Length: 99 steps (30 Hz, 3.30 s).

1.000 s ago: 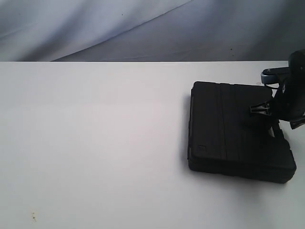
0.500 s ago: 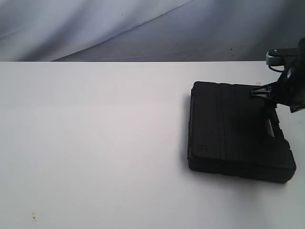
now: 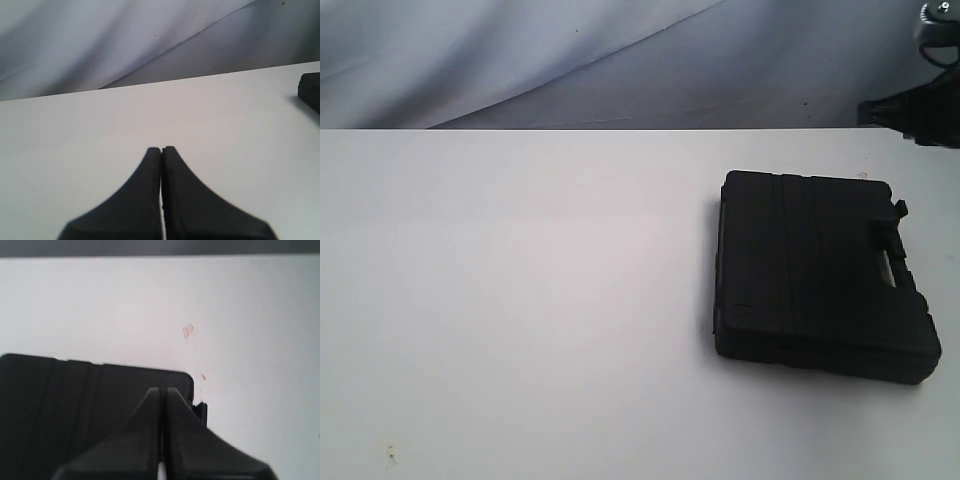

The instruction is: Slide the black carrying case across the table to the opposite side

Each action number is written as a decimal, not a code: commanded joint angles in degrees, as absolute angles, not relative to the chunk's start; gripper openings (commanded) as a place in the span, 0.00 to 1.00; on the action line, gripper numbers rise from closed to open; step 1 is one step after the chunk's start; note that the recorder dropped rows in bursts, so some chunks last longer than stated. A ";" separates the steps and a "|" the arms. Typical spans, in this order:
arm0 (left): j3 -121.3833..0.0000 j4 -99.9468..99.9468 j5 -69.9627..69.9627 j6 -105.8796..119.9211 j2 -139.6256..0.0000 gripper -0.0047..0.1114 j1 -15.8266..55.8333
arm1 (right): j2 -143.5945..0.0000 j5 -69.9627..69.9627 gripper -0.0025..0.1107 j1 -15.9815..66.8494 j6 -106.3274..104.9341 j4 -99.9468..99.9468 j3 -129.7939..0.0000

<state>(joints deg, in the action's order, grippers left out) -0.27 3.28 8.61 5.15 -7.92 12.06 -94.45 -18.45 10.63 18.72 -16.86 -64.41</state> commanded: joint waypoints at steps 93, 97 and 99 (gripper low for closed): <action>0.00 3.31 7.99 4.99 -7.54 0.04 11.90 | 0.00 -5.44 0.02 7.38 0.44 -2.08 0.00; 0.00 3.31 7.99 4.99 -7.54 0.04 11.90 | 0.00 -9.99 0.02 7.38 0.44 -0.78 0.00; 0.00 3.31 7.99 4.99 -7.54 0.04 11.90 | 0.00 -11.05 0.02 7.38 0.44 0.97 0.00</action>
